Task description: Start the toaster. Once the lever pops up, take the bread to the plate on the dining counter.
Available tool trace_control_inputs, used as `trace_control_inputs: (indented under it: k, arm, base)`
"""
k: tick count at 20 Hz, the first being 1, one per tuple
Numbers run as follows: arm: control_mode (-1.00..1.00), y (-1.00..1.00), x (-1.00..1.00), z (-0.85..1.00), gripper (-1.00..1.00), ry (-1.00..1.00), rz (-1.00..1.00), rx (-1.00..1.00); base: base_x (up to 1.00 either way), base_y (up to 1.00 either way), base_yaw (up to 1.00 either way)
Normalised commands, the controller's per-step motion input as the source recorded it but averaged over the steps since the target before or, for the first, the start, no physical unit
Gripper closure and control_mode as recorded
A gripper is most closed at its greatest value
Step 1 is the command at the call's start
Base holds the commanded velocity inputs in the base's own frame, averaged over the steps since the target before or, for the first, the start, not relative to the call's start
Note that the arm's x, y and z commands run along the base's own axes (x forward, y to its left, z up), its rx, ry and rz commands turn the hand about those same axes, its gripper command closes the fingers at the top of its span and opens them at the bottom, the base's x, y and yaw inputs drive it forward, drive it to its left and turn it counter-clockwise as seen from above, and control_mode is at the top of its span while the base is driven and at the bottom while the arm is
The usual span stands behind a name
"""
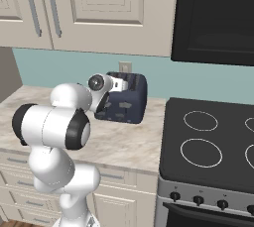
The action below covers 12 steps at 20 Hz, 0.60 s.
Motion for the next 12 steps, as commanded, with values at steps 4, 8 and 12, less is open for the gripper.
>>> trace_control_inputs:
  k: [4,8,12]
  arm:
    - [-1.0,0.0,0.0,0.0,-1.0,0.0,0.0,0.0]
    - [-1.0,0.0,0.0,0.0,-1.0,0.0,0.0,0.0]
    - [-1.0,0.0,0.0,0.0,-1.0,0.0,0.0,0.0]
  base:
    - [0.0,0.0,0.0]
    - [0.0,0.0,0.0]
    - [0.0,0.0,0.0]
